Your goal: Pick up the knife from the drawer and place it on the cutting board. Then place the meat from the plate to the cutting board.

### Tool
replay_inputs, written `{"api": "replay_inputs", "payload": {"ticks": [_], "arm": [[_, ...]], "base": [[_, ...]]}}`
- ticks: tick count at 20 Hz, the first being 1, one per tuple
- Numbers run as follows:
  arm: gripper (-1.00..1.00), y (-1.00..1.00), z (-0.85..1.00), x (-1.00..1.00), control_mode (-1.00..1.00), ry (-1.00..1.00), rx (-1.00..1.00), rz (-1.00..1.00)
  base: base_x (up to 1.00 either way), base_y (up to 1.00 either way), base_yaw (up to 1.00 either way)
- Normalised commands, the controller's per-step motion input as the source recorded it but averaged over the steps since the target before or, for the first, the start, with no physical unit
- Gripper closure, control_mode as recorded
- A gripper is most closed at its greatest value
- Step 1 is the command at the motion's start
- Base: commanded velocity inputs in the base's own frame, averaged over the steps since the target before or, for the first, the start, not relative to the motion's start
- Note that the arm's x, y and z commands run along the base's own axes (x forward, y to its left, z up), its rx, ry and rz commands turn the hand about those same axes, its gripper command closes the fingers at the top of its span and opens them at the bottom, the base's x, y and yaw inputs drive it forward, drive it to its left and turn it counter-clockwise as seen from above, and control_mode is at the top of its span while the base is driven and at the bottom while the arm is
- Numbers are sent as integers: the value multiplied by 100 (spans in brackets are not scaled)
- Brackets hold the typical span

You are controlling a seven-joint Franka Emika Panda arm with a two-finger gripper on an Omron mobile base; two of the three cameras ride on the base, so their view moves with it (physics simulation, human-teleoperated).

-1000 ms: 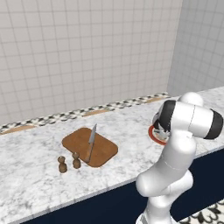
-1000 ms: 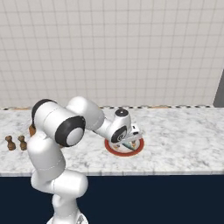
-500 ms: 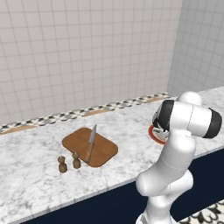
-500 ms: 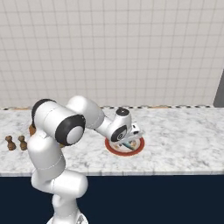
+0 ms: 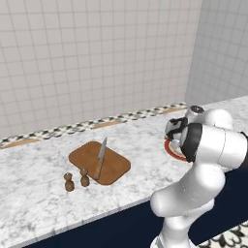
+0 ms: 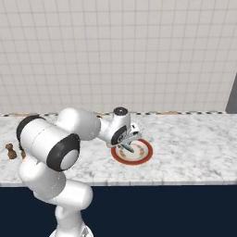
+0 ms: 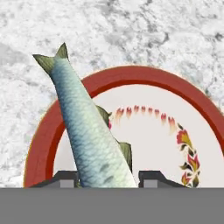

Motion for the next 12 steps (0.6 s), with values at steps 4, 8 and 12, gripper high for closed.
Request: {"api": "replay_inputs", "payload": {"ticks": [4, 8, 12], "arm": [[100, 90, 77, 0, -100, -6, -1, 9], [100, 100, 48, 0, -100, -2, -5, 11], [100, 100, 26, 0, -100, 0, -5, 16]], "base": [[0, 0, 0], [0, 0, 0], [0, 0, 0]]}}
